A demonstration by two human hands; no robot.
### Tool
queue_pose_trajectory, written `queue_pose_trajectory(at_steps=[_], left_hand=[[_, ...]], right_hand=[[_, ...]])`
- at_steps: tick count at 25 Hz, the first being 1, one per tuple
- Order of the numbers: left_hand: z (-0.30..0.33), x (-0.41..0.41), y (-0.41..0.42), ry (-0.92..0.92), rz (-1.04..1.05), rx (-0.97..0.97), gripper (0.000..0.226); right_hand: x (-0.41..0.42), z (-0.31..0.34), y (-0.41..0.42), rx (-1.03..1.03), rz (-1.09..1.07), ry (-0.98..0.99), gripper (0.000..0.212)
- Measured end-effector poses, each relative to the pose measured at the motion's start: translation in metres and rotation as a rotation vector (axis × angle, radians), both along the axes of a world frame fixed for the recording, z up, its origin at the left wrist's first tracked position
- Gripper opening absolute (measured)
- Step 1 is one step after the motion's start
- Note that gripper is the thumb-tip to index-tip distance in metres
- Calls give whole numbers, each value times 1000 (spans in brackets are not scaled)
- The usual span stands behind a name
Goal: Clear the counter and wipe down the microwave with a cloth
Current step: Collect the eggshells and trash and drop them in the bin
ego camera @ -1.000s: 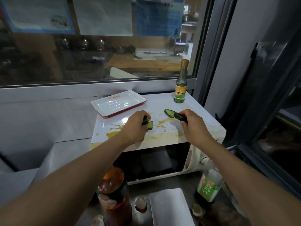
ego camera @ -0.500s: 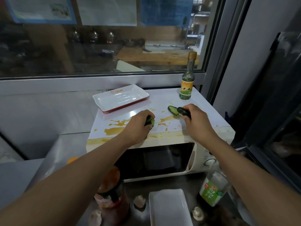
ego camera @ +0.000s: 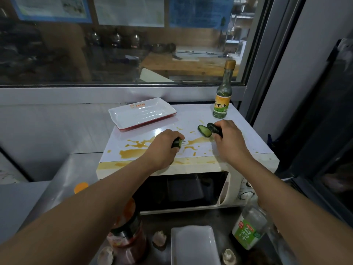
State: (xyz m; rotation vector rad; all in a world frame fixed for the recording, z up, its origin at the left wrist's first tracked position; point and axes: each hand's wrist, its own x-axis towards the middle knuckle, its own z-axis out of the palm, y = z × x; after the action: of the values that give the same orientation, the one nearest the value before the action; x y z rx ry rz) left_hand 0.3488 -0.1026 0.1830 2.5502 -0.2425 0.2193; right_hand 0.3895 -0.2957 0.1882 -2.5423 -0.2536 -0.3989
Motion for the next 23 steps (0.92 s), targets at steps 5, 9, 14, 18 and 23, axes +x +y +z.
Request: queue_pose_trajectory(at_steps=[5, 9, 14, 18, 23], left_hand=[[2, 7, 1, -2, 76, -65, 33], [3, 12, 7, -4, 104, -120, 31], [0, 16, 11, -22, 113, -130, 30], [0, 19, 12, -28, 121, -155, 29], [0, 19, 11, -16, 117, -160, 29]], right_hand=[[18, 3, 13, -44, 54, 9, 24], [29, -2, 22, -100, 90, 68, 23], [35, -10, 28, -214, 140, 82, 28], [39, -9, 29, -291, 111, 96, 29], [40, -6, 27, -251, 142, 111, 35]])
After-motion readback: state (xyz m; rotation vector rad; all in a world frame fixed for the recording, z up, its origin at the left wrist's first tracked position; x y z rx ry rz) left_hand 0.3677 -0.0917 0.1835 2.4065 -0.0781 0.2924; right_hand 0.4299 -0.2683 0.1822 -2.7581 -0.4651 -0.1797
